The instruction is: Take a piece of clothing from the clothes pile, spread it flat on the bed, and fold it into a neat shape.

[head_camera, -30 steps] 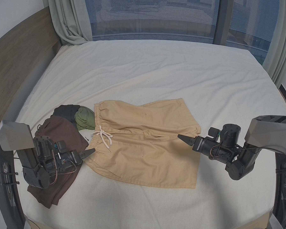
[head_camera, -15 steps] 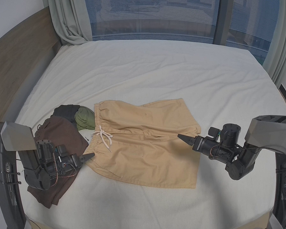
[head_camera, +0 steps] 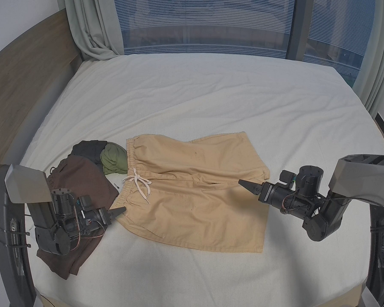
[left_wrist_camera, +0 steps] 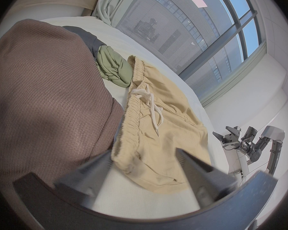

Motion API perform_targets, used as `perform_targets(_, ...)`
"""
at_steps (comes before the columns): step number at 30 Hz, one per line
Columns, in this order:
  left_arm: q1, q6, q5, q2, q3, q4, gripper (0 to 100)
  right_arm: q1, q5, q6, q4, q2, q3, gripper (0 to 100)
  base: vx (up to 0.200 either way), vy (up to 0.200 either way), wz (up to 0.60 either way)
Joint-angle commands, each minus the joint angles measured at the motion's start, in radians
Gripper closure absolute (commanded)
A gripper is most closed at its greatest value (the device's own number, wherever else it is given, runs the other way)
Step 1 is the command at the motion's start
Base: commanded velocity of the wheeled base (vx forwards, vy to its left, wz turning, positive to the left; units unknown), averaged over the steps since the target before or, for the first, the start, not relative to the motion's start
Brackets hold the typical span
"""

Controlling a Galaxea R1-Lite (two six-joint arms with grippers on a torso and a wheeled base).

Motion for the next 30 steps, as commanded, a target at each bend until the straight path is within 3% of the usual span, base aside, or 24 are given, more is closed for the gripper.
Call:
perform_targets(1, 0.001, -0.001, -0.001, 0.006, -0.008, -0.001, 100, 0.0, 0.001, 0.0, 0.0, 0.003, 0.001, 0, 0.0, 0.0, 0.0)
perform_targets(8, 0.006, -0.001, -0.001, 0.006, -0.006, -0.003, 100, -0.001, 0.001, -0.002, 0.003, -0.003, 0.043, 0, 0.0, 0.0, 0.0)
perform_targets(18, 0.001, -0.004, -0.006, 0.0, -0.008, -0.028, 100, -0.03, 0.005, -0.071, -0.003, -0.054, 0.334, 0, 0.0, 0.0, 0.0)
perform_targets(30, -0.002, -0.004, -0.004, 0.006, -0.021, -0.031, 100, -0.023, 0.008, -0.074, -0.075, 0.057, 0.389, 0, 0.0, 0.0, 0.0)
